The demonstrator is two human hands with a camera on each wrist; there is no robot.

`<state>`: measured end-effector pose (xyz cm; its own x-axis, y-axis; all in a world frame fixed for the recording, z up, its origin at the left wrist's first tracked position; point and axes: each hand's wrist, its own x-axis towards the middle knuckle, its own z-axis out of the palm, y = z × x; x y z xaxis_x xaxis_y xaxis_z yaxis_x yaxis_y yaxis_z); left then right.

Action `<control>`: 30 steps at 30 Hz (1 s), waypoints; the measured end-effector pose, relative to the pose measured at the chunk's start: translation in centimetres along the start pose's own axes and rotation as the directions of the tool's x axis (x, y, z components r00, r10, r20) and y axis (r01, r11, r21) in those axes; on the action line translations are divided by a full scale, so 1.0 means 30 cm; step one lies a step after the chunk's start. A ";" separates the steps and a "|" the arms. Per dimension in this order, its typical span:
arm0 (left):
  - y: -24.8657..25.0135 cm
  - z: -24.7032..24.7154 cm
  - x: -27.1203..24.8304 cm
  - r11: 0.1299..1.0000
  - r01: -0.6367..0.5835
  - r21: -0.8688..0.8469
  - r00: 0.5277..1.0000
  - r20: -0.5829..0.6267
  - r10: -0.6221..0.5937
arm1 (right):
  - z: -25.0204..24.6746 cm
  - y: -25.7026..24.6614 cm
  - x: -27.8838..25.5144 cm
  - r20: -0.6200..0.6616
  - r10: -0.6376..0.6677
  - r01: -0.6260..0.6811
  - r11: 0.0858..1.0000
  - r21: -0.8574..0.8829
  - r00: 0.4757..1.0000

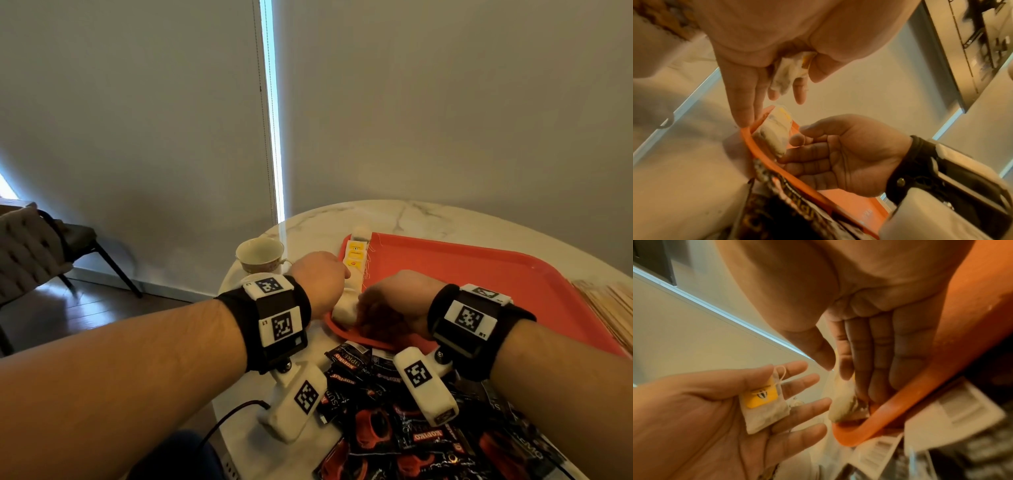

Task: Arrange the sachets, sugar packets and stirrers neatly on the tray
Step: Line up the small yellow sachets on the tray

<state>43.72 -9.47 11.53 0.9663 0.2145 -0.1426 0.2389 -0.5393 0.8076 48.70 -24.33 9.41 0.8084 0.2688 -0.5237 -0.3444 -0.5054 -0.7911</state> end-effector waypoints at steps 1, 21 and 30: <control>-0.009 -0.002 0.007 0.995 0.009 -0.098 1.000 -0.002 -0.009 | -0.006 -0.004 -0.001 -0.020 -0.035 0.035 0.999 -0.003 0.999; 0.028 -0.036 0.020 0.782 0.113 -0.613 0.989 0.147 -0.027 | -0.030 -0.078 -0.050 -0.028 -0.444 0.426 0.840 0.336 0.896; 0.019 -0.030 0.062 0.813 0.223 -0.537 0.971 0.052 -0.232 | -0.009 -0.008 0.022 -0.080 -0.166 0.181 0.948 0.262 0.983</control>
<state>45.57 -8.66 12.25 0.8881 0.2914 -0.3555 0.3580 0.0466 0.9326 49.45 -24.26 9.33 0.8900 0.2821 -0.3583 -0.3051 -0.2158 -0.9276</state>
